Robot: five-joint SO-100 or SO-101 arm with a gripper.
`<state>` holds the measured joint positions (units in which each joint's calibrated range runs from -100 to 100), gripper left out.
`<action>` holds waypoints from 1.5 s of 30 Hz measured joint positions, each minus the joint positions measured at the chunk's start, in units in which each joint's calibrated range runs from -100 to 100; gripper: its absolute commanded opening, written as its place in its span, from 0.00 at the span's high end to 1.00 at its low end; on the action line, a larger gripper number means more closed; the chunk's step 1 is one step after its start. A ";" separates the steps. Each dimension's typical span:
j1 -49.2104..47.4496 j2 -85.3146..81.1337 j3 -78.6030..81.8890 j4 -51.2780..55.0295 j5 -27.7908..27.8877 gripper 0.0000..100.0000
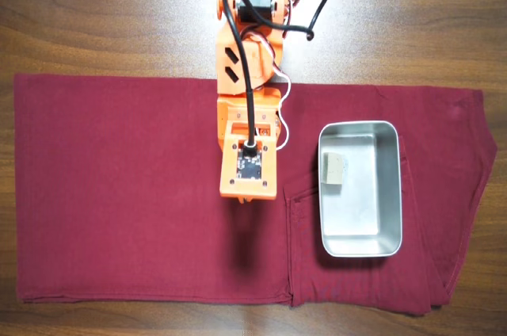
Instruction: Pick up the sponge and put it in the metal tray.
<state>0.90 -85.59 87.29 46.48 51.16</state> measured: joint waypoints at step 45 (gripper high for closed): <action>-0.70 -13.19 12.34 52.49 -3.47 1.00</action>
<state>0.20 -98.78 99.63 98.97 47.69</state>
